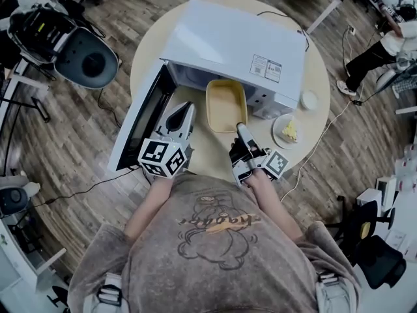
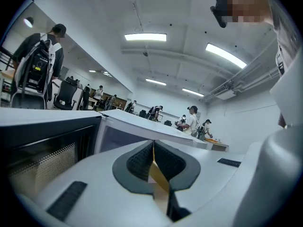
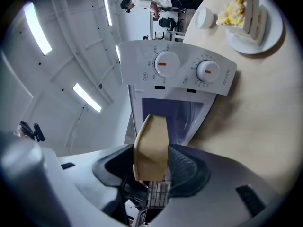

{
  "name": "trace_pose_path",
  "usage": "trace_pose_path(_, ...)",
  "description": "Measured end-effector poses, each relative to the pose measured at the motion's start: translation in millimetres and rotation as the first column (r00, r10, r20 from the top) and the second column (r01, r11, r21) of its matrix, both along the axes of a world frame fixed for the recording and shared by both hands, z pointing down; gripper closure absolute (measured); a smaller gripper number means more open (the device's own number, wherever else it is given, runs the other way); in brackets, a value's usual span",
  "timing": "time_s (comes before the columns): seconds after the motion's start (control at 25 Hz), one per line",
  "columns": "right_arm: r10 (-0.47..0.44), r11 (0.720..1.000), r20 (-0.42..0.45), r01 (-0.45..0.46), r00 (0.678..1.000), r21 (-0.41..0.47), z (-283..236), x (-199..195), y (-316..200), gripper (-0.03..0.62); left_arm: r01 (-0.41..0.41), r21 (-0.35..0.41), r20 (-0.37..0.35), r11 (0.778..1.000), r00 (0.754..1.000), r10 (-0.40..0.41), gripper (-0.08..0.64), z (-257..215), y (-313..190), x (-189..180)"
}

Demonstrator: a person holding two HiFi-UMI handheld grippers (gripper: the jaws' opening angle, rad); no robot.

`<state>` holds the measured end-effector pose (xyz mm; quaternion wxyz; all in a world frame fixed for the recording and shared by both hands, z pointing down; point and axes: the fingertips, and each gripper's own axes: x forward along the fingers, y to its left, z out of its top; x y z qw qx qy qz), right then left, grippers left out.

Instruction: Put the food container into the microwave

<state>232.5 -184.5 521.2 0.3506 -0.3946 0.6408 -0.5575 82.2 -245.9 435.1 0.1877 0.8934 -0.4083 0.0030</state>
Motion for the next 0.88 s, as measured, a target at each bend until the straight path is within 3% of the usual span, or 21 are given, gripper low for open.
trace_pose_path(0.88,0.104,0.993,0.013,-0.103,0.994,-0.049,37.5,-4.7,-57.2,0.368,-0.05,-0.006,0.002,0.999,0.999,0.05,0.526,5.0,-24.0,-10.5)
